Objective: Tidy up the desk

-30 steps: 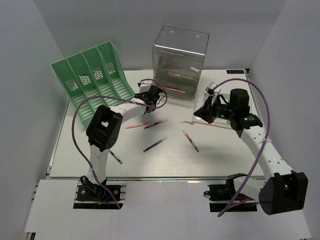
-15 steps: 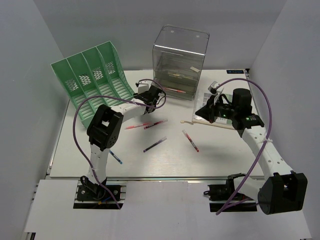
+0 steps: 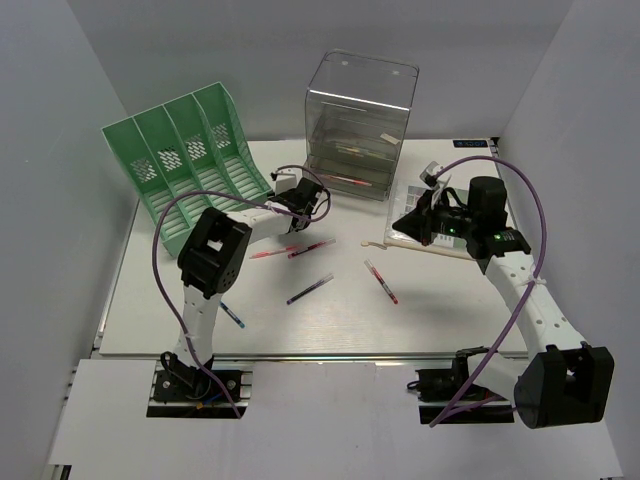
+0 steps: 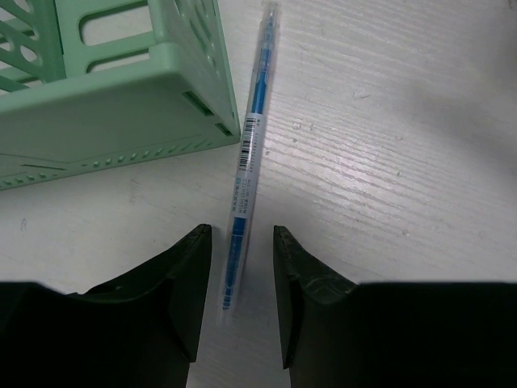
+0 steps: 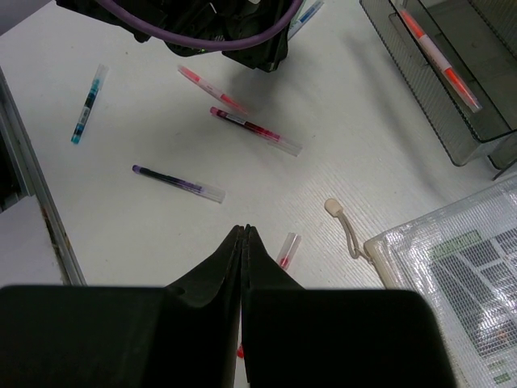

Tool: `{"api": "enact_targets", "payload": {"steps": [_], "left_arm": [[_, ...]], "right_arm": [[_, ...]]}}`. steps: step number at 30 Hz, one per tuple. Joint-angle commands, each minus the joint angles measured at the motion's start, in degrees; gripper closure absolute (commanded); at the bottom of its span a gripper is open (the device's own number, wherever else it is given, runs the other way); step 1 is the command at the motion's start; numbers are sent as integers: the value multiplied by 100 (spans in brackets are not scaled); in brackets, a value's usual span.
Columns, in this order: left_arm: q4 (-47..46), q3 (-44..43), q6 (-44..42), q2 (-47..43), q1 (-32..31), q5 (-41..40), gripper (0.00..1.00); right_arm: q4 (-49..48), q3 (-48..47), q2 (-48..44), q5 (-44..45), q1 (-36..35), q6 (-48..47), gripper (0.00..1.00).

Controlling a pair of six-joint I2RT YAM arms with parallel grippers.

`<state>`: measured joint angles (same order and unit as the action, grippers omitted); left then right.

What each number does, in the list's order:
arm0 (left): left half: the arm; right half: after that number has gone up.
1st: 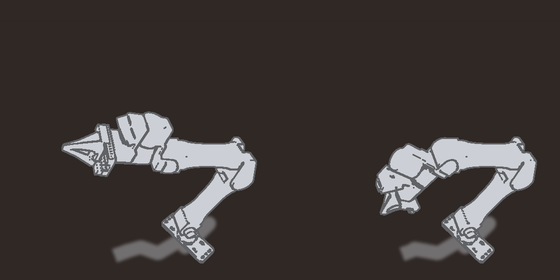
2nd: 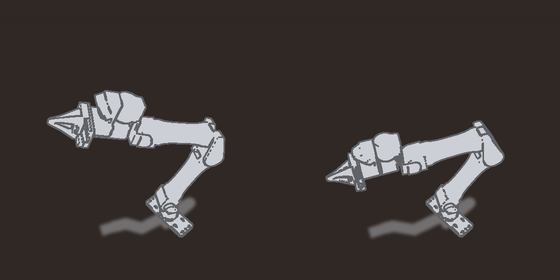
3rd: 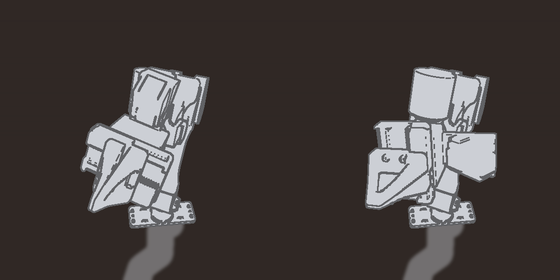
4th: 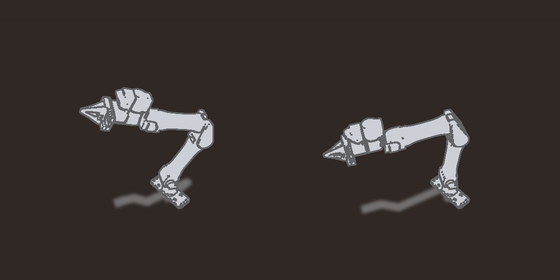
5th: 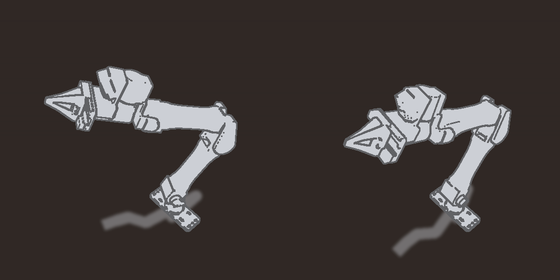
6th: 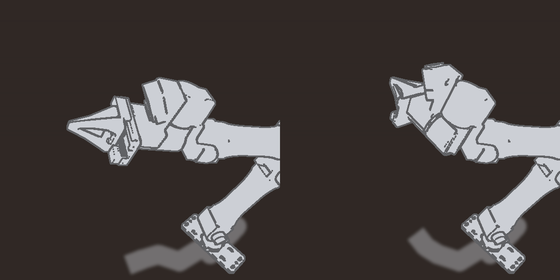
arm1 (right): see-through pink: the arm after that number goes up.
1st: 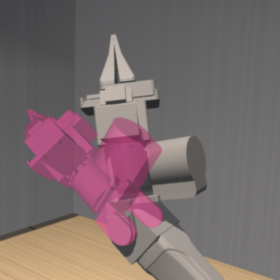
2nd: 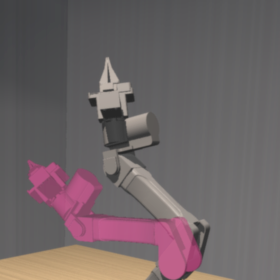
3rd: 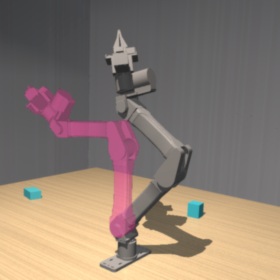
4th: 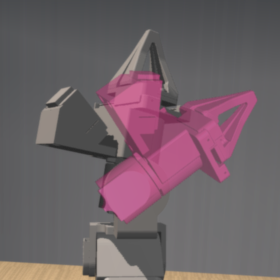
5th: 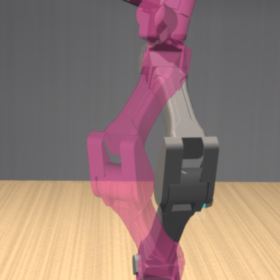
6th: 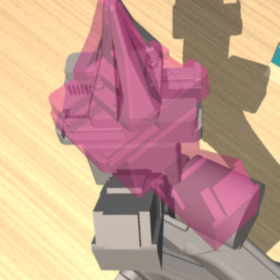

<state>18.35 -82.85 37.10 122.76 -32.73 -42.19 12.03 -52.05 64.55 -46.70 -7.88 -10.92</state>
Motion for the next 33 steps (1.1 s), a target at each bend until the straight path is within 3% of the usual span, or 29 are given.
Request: {"api": "enact_targets", "payload": {"steps": [1, 7, 20, 25, 33], "left_arm": [[-104, 41, 95, 2, 39, 1, 54], [-130, 155, 253, 55, 91, 115, 58], [-446, 928, 447, -340, 144, 624, 87], [-499, 832, 228, -516, 91, 1019, 95], [-332, 165, 78, -744, 39, 1740, 97]], "right_arm": [[-122, -24, -22, -173, 58, 37, 100], [-113, -24, -31, -226, 111, 37, 100], [-122, -24, -110, -393, 252, 99, 100], [-122, -16, -162, -480, 315, 116, 100], [-140, -7, -224, -568, 427, 169, 100]]}}
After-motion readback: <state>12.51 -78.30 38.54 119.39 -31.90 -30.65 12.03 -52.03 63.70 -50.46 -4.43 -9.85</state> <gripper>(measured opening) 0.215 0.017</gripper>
